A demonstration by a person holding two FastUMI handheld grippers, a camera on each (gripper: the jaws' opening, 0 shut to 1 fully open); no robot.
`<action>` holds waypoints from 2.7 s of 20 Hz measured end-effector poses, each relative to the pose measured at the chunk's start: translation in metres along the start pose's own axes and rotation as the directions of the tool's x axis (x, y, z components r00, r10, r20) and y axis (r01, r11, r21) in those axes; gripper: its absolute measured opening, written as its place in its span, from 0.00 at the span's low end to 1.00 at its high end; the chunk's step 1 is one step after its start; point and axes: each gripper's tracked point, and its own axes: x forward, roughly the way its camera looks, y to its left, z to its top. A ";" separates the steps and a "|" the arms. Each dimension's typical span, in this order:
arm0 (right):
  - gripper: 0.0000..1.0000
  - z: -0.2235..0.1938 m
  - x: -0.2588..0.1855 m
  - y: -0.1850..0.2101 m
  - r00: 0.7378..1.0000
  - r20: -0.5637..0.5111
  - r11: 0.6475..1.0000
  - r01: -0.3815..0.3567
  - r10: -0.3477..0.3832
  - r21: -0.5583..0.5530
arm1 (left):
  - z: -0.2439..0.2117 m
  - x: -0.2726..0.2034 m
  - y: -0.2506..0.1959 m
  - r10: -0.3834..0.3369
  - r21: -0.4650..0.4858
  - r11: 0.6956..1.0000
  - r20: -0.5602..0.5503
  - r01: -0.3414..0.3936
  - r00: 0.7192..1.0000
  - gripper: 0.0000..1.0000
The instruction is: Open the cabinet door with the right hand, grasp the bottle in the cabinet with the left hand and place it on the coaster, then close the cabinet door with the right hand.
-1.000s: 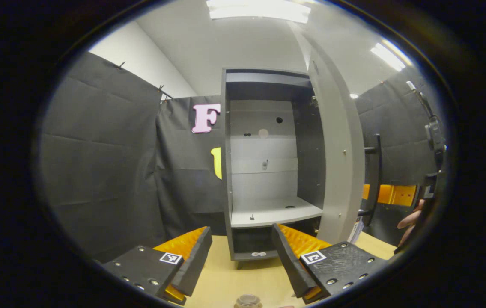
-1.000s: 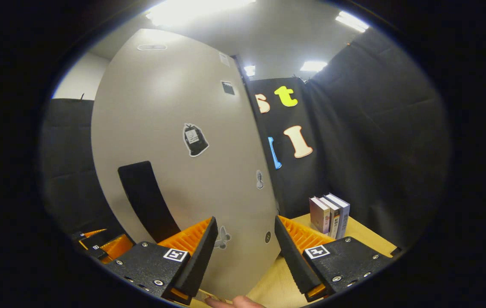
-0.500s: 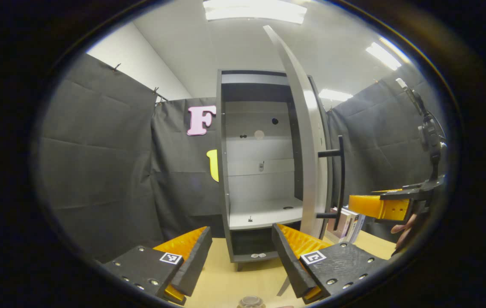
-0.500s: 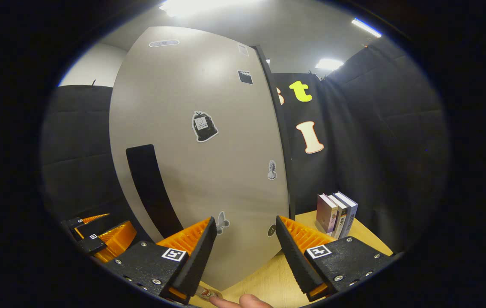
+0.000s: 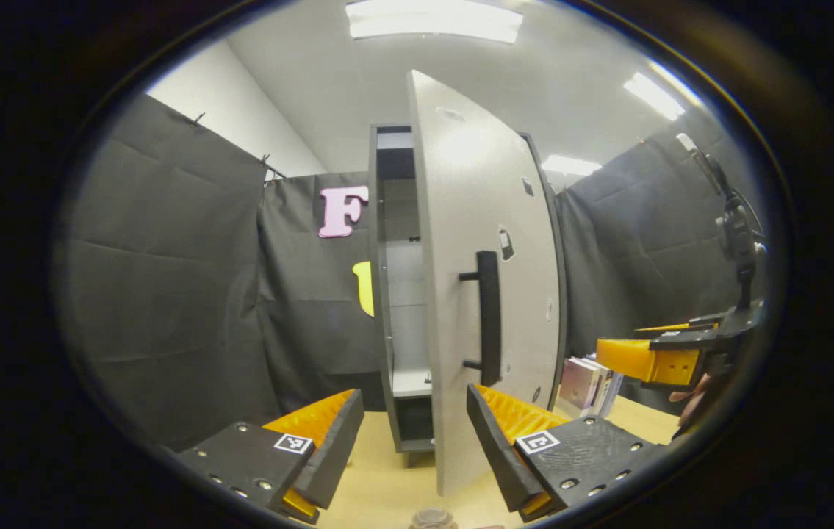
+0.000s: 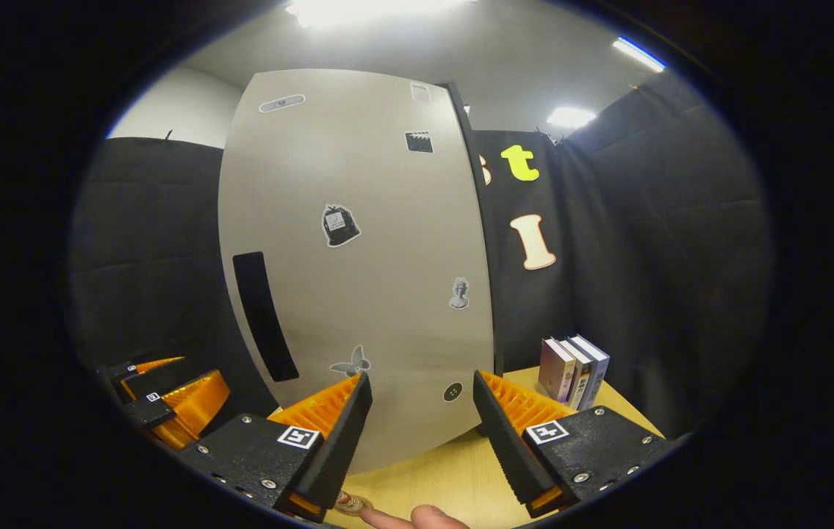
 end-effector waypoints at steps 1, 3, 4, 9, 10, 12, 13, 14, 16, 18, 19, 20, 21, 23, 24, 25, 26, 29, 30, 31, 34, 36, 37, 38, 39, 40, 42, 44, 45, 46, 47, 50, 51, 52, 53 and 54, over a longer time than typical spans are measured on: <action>0.87 0.000 -0.001 0.000 1.000 -0.002 1.000 0.002 -0.002 0.001 | 0.001 -0.001 0.000 -0.003 0.000 1.000 0.000 0.003 1.000 0.83; 0.87 0.001 -0.001 0.000 1.000 -0.003 1.000 0.007 -0.007 0.004 | 0.001 -0.001 -0.001 -0.012 0.003 1.000 0.002 0.012 1.000 0.83; 0.87 0.002 -0.002 -0.001 1.000 -0.003 1.000 0.011 -0.011 0.003 | 0.002 -0.002 -0.002 -0.016 0.003 1.000 0.004 0.016 1.000 0.83; 0.87 0.004 -0.006 -0.003 0.999 -0.006 0.999 0.032 -0.032 -0.001 | 0.001 -0.003 -0.003 -0.034 -0.007 0.999 -0.005 0.034 0.999 0.83; 0.87 0.004 -0.006 -0.003 0.999 -0.009 0.999 0.035 -0.035 0.000 | 0.000 -0.002 -0.003 -0.035 -0.012 0.999 -0.009 0.035 0.999 0.83; 0.87 0.003 -0.007 -0.003 0.999 -0.014 0.999 0.040 -0.040 -0.003 | -0.002 -0.001 -0.002 -0.035 -0.024 0.999 -0.017 0.035 0.999 0.85; 0.87 0.003 -0.007 -0.004 0.999 -0.015 0.999 0.043 -0.043 -0.005 | -0.003 -0.001 -0.002 -0.036 -0.028 0.999 -0.020 0.035 0.999 0.85; 0.87 0.003 -0.007 -0.004 0.999 -0.017 0.999 0.044 -0.044 -0.006 | -0.003 0.000 -0.002 -0.035 -0.028 0.999 -0.021 0.034 0.999 0.84; 0.87 0.003 -0.007 -0.004 0.999 -0.019 0.999 0.047 -0.047 -0.006 | -0.004 0.000 -0.002 -0.034 -0.025 0.999 -0.024 0.033 0.999 0.83; 0.87 0.004 -0.008 -0.004 0.999 -0.015 0.999 0.048 -0.048 -0.005 | -0.003 -0.001 -0.003 -0.035 -0.025 0.999 -0.023 0.035 0.999 0.82; 0.87 0.005 -0.008 -0.005 0.999 -0.013 0.999 0.050 -0.050 -0.008 | -0.002 -0.001 -0.003 -0.037 -0.026 0.999 -0.021 0.036 0.999 0.82; 0.87 0.005 -0.009 -0.005 0.999 -0.010 0.999 0.053 -0.053 -0.011 | -0.002 -0.001 -0.003 -0.039 -0.025 0.999 -0.019 0.039 0.999 0.83; 0.87 0.006 -0.008 -0.005 0.998 -0.007 0.998 0.055 -0.056 -0.015 | -0.001 -0.001 -0.004 -0.042 -0.025 0.999 -0.016 0.041 0.999 0.83; 0.87 0.007 -0.009 -0.006 0.998 -0.004 0.998 0.058 -0.058 -0.023 | 0.000 -0.001 -0.004 -0.044 -0.021 0.999 -0.015 0.044 0.999 0.83; 0.87 0.008 -0.010 -0.006 0.998 0.001 0.998 0.060 -0.060 -0.027 | 0.000 -0.001 -0.004 -0.048 -0.019 0.999 -0.012 0.047 0.999 0.83; 0.87 0.010 -0.010 -0.007 0.998 0.007 0.998 0.062 -0.062 -0.031 | 0.002 -0.002 -0.005 -0.051 -0.016 0.999 -0.009 0.050 0.999 0.83; 0.87 0.010 -0.011 -0.007 0.998 0.012 0.997 0.064 -0.064 -0.036 | 0.002 -0.002 -0.005 -0.053 -0.011 0.999 -0.005 0.052 0.999 0.83; 0.88 0.010 -0.010 -0.009 0.998 0.018 0.997 0.062 -0.061 -0.051 | 0.003 -0.003 -0.006 -0.054 -0.013 0.998 -0.003 0.054 0.999 0.83; 0.89 0.011 -0.011 -0.011 0.998 0.022 0.997 0.064 -0.063 -0.050 | 0.003 -0.004 -0.006 -0.055 -0.015 0.998 -0.004 0.055 0.998 0.83; 0.90 0.013 -0.011 -0.012 0.997 0.030 0.997 0.068 -0.067 -0.046 | 0.005 -0.004 -0.007 -0.059 -0.015 0.998 -0.002 0.059 0.998 0.83; 0.92 0.019 -0.015 -0.015 0.996 0.047 0.996 0.077 -0.075 -0.036 | 0.009 -0.005 -0.007 -0.067 -0.009 0.998 0.011 0.067 0.998 0.84; 0.93 0.021 -0.016 -0.016 0.996 0.048 0.996 0.080 -0.078 -0.030 | 0.009 -0.005 -0.007 -0.072 -0.010 0.997 0.009 0.072 0.997 0.85; 0.93 0.021 -0.016 -0.018 0.996 0.048 0.996 0.081 -0.080 -0.029 | 0.009 -0.006 -0.007 -0.069 -0.018 0.997 0.007 0.069 0.998 0.83; 0.92 0.020 -0.017 -0.019 0.996 0.049 0.996 0.082 -0.080 -0.029 | 0.009 -0.005 -0.006 -0.063 -0.025 0.998 0.006 0.063 0.998 0.83; 0.92 0.020 -0.016 -0.020 0.995 0.054 0.996 0.084 -0.082 -0.029 | 0.009 -0.003 -0.006 -0.060 -0.031 0.998 0.005 0.060 0.998 0.83; 0.93 0.021 -0.017 -0.021 0.994 0.060 0.996 0.088 -0.087 -0.028 | 0.007 -0.002 -0.009 -0.060 -0.033 0.998 0.000 0.060 0.998 0.83; 0.93 0.021 -0.020 -0.023 0.994 0.063 0.995 0.094 -0.092 -0.029 | 0.005 -0.003 -0.010 -0.060 -0.031 0.998 -0.005 0.060 0.998 0.83; 0.93 0.021 -0.023 -0.025 0.993 0.062 0.994 0.101 -0.099 -0.036 | 0.007 -0.004 -0.011 -0.066 -0.024 0.998 -0.002 0.066 0.998 0.83; 0.93 0.020 -0.024 -0.026 0.993 0.058 0.994 0.101 -0.099 -0.039 | 0.009 -0.005 -0.012 -0.070 -0.020 0.997 0.001 0.070 0.998 0.83; 0.93 0.018 -0.024 -0.026 0.994 0.054 0.994 0.101 -0.098 -0.040 | 0.009 -0.006 -0.012 -0.071 -0.014 0.997 0.004 0.071 0.997 0.83; 0.93 0.017 -0.025 -0.027 0.994 0.052 0.994 0.100 -0.098 -0.039 | 0.010 -0.007 -0.012 -0.073 -0.008 0.997 0.007 0.073 0.997 0.83; 0.92 0.015 -0.027 -0.029 0.994 0.052 0.994 0.099 -0.097 -0.036 | 0.010 -0.007 -0.015 -0.078 0.008 0.997 0.013 0.078 0.997 0.83; 0.92 0.015 -0.026 -0.029 0.994 0.051 0.994 0.099 -0.098 -0.037 | 0.011 -0.007 -0.015 -0.076 0.012 0.997 0.018 0.076 0.997 0.83; 0.92 0.013 -0.027 -0.029 0.994 0.051 0.994 0.100 -0.098 -0.039 | 0.012 -0.009 -0.015 -0.077 0.015 0.997 0.022 0.076 0.997 0.82; 0.92 0.013 -0.028 -0.030 0.994 0.050 0.994 0.103 -0.101 -0.041 | 0.012 -0.009 -0.016 -0.077 0.017 0.997 0.023 0.077 0.997 0.83; 0.93 0.012 -0.028 -0.030 0.993 0.050 0.994 0.105 -0.103 -0.041 | 0.012 -0.009 -0.016 -0.075 0.018 0.997 0.024 0.074 0.997 0.85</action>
